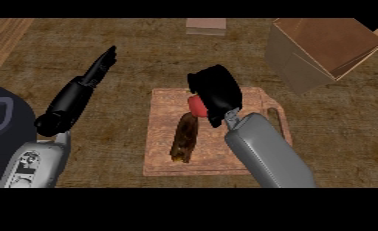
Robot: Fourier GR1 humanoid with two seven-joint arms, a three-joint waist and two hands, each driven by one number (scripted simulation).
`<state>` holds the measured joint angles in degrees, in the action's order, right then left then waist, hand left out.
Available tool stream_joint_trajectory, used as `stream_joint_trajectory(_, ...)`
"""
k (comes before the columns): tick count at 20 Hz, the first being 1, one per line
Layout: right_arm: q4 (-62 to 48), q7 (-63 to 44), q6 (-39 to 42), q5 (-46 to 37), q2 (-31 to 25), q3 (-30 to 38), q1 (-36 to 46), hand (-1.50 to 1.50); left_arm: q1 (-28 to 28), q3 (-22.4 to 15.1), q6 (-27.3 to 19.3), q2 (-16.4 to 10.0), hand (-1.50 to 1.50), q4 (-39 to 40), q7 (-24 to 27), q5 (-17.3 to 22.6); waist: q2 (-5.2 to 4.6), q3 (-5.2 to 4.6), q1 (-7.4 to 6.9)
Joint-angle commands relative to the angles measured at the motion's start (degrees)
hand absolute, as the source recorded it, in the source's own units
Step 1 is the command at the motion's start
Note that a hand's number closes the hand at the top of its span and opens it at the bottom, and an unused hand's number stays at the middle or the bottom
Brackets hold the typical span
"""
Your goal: Pick the bell pepper from the cutting board and place it in the cardboard box
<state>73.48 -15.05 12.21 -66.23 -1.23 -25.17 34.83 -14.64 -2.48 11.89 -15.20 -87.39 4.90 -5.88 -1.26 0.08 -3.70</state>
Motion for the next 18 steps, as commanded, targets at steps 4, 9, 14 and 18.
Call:
stream_joint_trajectory(4,-15.2,-6.62,-7.74,5.28,1.2,2.86,21.48,1.5,0.04,0.74,0.33,-0.27,0.0,-0.28,-0.59,-0.01,0.71,-0.11,0.39)
stream_joint_trajectory(9,-13.82,-15.05,-13.06,6.62,1.22,5.44,25.68,1.5,-1.71,1.79,-0.03,-0.58,0.0,-0.08,-2.79,-0.31,1.01,-0.1,2.04)
stream_joint_trajectory(14,-13.02,-26.27,-18.4,6.07,1.23,14.07,29.37,1.5,2.02,2.82,0.91,-1.17,0.0,0.01,-0.11,0.8,1.16,-0.12,2.43)
stream_joint_trajectory(18,-17.75,-26.86,-19.52,4.33,-3.39,19.85,33.27,1.5,2.92,1.82,0.95,-0.9,0.0,-0.46,0.61,-0.45,1.07,-0.12,2.67)
